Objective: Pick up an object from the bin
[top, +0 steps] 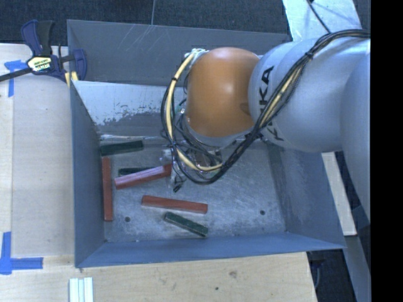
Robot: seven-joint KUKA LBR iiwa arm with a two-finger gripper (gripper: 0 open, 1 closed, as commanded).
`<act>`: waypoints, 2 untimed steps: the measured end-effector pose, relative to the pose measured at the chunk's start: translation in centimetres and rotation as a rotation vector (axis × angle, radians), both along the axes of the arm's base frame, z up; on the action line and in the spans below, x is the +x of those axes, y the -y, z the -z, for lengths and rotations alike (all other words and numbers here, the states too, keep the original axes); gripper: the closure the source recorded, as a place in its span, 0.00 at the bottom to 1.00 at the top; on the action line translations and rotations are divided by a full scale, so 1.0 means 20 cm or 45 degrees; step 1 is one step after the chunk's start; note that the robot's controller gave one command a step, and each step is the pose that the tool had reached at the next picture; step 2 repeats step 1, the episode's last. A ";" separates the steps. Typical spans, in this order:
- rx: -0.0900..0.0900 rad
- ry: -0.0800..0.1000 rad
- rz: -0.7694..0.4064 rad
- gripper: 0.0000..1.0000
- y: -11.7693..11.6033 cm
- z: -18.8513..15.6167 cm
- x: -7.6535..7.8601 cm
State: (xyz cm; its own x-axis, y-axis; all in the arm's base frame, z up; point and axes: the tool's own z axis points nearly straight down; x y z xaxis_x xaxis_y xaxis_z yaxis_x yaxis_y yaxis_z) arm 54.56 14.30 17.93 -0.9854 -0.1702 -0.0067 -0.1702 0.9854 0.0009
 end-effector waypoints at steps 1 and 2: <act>0.002 0.008 0.015 1.00 -0.06 -0.40 0.13; 0.002 0.008 0.015 1.00 -0.06 -0.40 0.13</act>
Offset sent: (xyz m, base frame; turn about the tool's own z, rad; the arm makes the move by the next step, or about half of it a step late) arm 0.0226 0.0122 0.0752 0.0133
